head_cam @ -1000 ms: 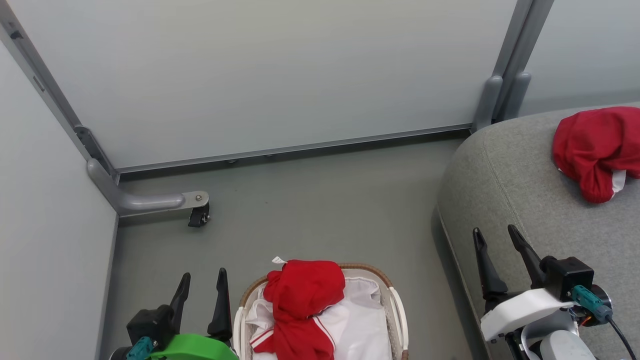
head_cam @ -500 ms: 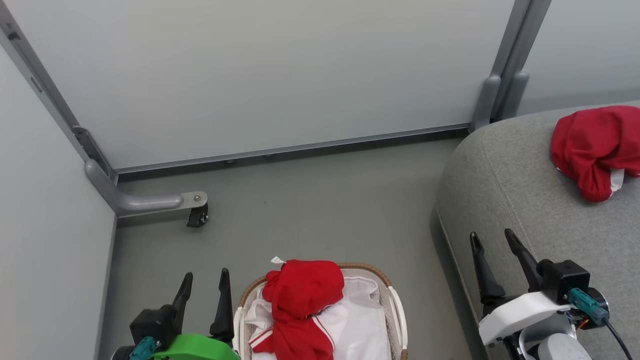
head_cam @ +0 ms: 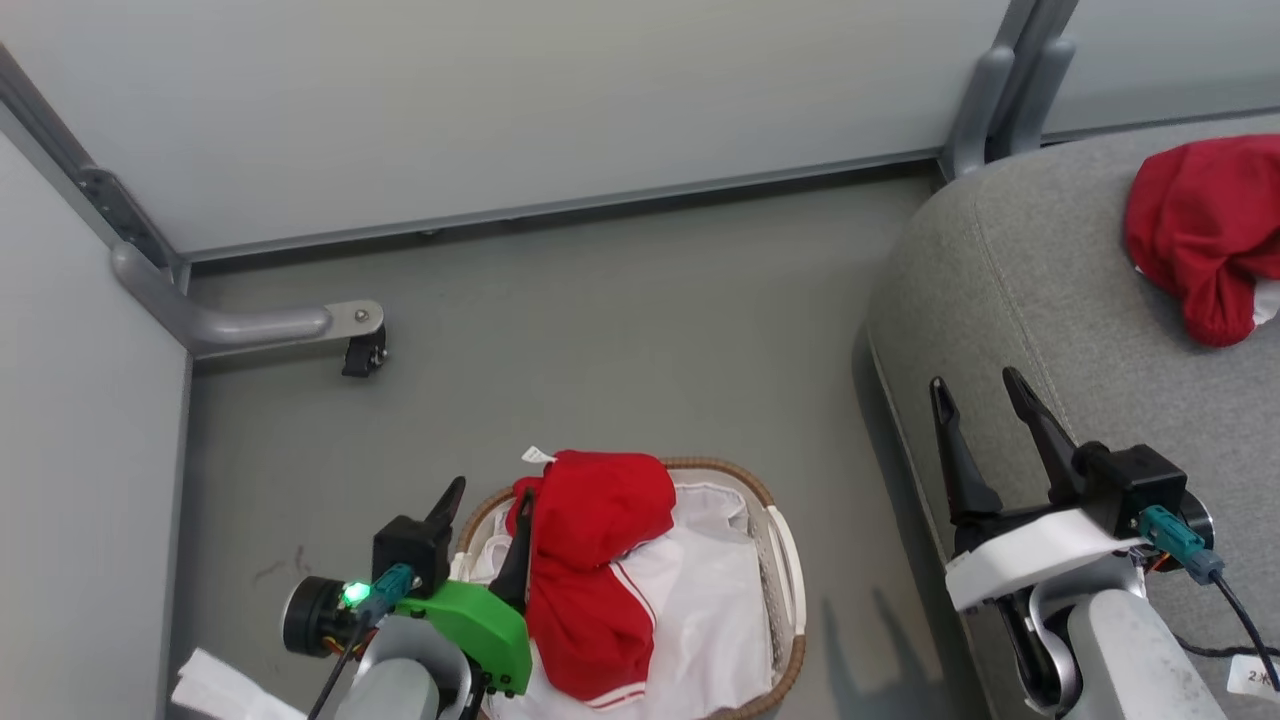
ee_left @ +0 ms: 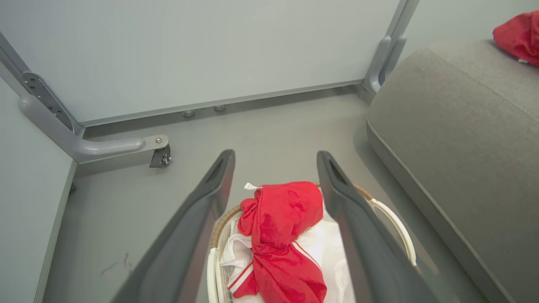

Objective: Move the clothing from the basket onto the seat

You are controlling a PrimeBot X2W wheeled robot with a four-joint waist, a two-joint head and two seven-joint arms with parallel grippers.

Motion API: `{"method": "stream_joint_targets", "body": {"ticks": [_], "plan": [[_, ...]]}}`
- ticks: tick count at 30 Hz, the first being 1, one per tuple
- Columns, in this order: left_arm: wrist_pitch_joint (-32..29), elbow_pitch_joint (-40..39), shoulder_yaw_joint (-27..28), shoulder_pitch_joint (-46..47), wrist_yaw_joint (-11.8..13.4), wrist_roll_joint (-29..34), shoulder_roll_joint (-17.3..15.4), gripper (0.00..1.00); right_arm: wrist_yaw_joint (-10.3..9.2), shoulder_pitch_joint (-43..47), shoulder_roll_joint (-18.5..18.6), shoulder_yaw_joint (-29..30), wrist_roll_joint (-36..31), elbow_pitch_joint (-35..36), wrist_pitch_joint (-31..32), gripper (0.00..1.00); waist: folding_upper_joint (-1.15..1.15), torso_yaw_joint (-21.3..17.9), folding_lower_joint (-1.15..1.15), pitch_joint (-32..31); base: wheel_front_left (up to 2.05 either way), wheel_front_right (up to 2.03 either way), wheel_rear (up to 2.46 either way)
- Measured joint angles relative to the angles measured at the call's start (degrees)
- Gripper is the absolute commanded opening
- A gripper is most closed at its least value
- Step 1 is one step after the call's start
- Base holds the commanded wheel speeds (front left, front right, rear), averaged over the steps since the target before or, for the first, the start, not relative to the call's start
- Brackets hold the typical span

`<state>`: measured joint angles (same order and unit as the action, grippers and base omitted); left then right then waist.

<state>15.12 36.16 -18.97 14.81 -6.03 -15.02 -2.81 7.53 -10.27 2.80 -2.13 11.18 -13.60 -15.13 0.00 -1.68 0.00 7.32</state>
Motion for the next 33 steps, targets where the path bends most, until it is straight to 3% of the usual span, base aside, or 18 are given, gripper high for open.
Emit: {"method": "stream_joint_targets", "body": {"ticks": [12,23,33], "plan": [[-1.6,21.53,-12.14,12.53,-0.97,2.15,0.12,1.0,0.0,-7.45,0.03,-1.45,-0.25,1.88,0.0,1.0,0.0,-3.63,0.0,13.86,0.0,0.0,0.0],[-3.07,32.37,-18.96,21.96,-0.89,6.58,-0.11,1.0,0.0,-13.35,0.08,-4.58,2.38,5.27,0.0,1.0,0.0,-9.21,0.0,26.38,0.0,0.0,0.0],[-6.88,36.42,-22.82,25.45,-0.01,9.51,-2.05,1.0,0.0,-16.82,0.05,-8.09,4.34,8.94,-0.01,1.0,0.0,-15.31,0.01,35.35,0.0,0.0,0.0]]}}
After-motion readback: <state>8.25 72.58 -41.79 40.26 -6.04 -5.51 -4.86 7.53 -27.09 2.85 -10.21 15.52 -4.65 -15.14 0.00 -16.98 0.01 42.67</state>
